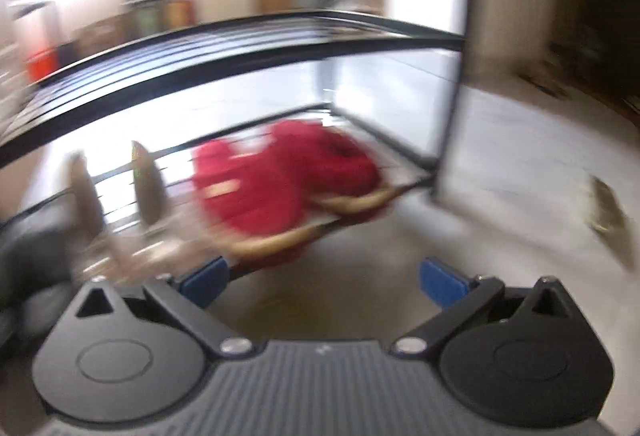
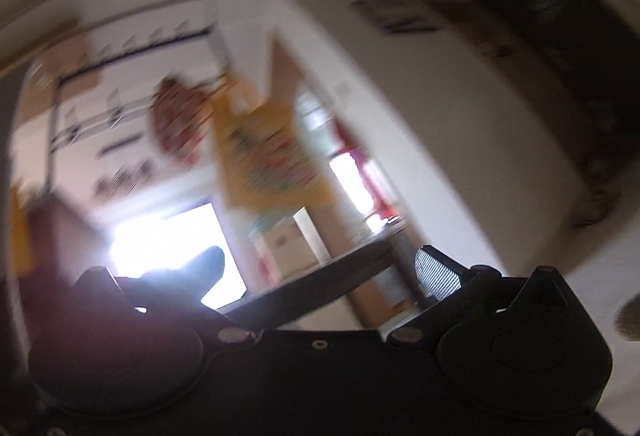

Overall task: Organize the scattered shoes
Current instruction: 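Swing the left gripper to the other cream slide and grasp its strap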

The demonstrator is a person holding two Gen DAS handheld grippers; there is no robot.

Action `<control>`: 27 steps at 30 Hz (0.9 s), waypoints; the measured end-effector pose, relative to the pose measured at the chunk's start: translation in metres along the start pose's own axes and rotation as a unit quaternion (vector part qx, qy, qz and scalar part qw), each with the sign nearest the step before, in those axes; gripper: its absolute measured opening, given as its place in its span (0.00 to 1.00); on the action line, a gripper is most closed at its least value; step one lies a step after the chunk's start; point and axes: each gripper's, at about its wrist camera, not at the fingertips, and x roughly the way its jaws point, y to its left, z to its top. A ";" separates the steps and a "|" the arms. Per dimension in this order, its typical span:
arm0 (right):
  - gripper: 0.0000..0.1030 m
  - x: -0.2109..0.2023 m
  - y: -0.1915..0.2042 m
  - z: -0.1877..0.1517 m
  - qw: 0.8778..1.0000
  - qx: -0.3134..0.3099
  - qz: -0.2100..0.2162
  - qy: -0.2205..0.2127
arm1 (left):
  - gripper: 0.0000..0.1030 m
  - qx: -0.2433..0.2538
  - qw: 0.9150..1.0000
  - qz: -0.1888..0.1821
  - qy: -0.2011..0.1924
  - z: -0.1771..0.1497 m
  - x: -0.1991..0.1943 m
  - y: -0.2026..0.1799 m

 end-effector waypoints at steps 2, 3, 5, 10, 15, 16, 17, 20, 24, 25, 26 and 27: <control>1.00 0.008 -0.013 0.002 1.000 0.022 -0.015 0.004 | 0.99 0.022 0.999 -0.026 0.004 0.011 0.013 -0.022; 1.00 0.016 -0.022 0.004 0.999 0.037 -0.025 0.010 | 0.99 0.032 0.999 -0.044 0.007 0.017 0.024 -0.039; 1.00 0.031 -0.038 0.005 0.997 0.070 -0.022 0.038 | 0.99 0.051 0.995 -0.082 0.012 0.028 0.050 -0.076; 1.00 0.052 -0.069 0.003 0.988 0.126 -0.074 0.043 | 0.99 0.051 0.988 -0.146 0.032 0.029 0.088 -0.125; 1.00 0.078 -0.093 -0.012 0.981 0.142 -0.126 0.047 | 0.99 0.052 0.979 -0.192 0.044 0.040 0.129 -0.168; 1.00 0.082 -0.094 -0.014 0.980 0.145 -0.128 0.051 | 0.99 0.046 0.977 -0.205 0.045 0.043 0.137 -0.178; 1.00 0.087 -0.097 -0.015 0.979 0.148 -0.133 0.052 | 0.99 0.040 0.974 -0.217 0.046 0.046 0.144 -0.186; 1.00 0.098 -0.100 -0.017 0.976 0.154 -0.144 0.045 | 0.99 0.023 0.968 -0.245 0.041 0.049 0.159 -0.207; 1.00 0.110 -0.112 -0.023 0.969 0.174 -0.169 0.056 | 0.99 0.012 0.967 -0.249 0.041 0.047 0.177 -0.224; 1.00 0.114 -0.114 -0.024 0.966 0.178 -0.176 0.063 | 0.99 0.011 0.967 -0.251 0.042 0.045 0.181 -0.227; 1.00 0.104 -0.119 -0.027 0.965 0.181 -0.179 0.065 | 0.99 0.011 0.966 -0.254 0.043 0.043 0.185 -0.231; 1.00 0.098 -0.122 -0.029 0.964 0.184 -0.181 0.064 | 0.99 0.011 0.966 -0.256 0.044 0.041 0.189 -0.234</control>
